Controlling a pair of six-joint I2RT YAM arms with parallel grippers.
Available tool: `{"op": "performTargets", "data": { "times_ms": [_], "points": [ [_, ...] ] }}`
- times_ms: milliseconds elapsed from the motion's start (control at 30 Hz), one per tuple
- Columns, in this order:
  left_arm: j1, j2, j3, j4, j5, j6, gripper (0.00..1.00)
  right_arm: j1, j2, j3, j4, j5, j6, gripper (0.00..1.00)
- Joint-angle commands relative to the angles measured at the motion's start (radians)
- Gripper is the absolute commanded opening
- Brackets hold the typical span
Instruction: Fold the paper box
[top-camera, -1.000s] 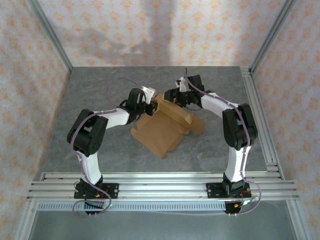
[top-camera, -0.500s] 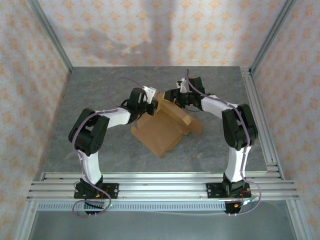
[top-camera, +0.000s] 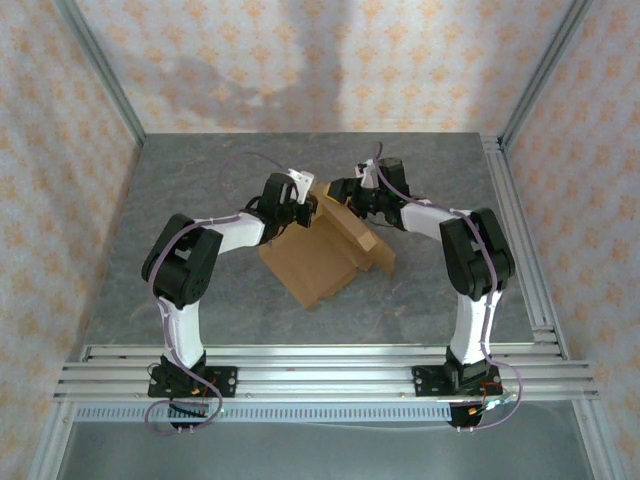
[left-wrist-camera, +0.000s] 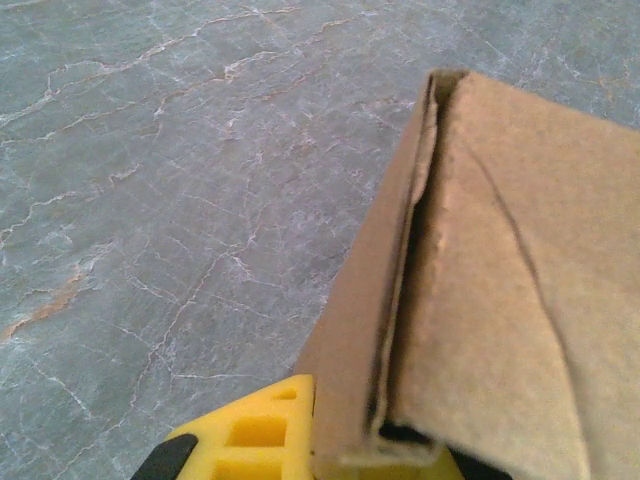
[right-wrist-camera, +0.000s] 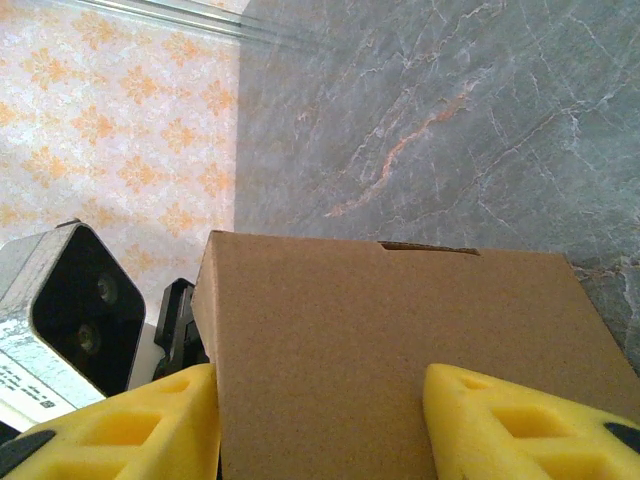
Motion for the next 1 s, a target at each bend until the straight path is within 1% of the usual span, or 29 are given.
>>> {"op": "performTargets", "data": {
  "times_ms": [0, 133, 267, 367, 500, 600, 700, 800, 967],
  "points": [
    [-0.024, 0.024, 0.045, 0.021, -0.007, -0.04, 0.0, 0.063, 0.025, -0.018, -0.056, -0.038, -0.013, 0.53],
    [-0.024, 0.013, 0.034, 0.01, -0.021, -0.021, 0.01, 0.032, -0.008, 0.003, -0.162, 0.008, -0.09, 0.56],
    [-0.021, 0.009, 0.026, -0.006, -0.033, -0.014, 0.02, 0.0, -0.057, 0.031, -0.287, 0.078, -0.188, 0.65],
    [-0.014, 0.005, 0.012, 0.012, -0.036, -0.034, 0.02, -0.027, -0.103, 0.029, -0.341, 0.136, -0.234, 0.72],
    [-0.004, -0.009, -0.004, 0.037, -0.041, -0.057, 0.01, -0.068, -0.185, 0.018, -0.411, 0.231, -0.271, 0.77],
    [0.001, -0.022, -0.016, 0.059, -0.053, -0.073, 0.02, -0.099, -0.254, -0.01, -0.41, 0.267, -0.266, 0.78],
    [0.008, -0.023, -0.022, 0.076, -0.049, -0.087, 0.02, -0.124, -0.318, -0.034, -0.418, 0.296, -0.266, 0.78],
    [0.014, -0.023, -0.031, 0.094, -0.045, -0.106, 0.05, -0.145, -0.38, -0.053, -0.435, 0.325, -0.267, 0.78],
    [0.025, -0.023, -0.034, 0.108, -0.037, -0.131, 0.05, -0.172, -0.469, -0.093, -0.43, 0.367, -0.259, 0.78]
  ]
}}
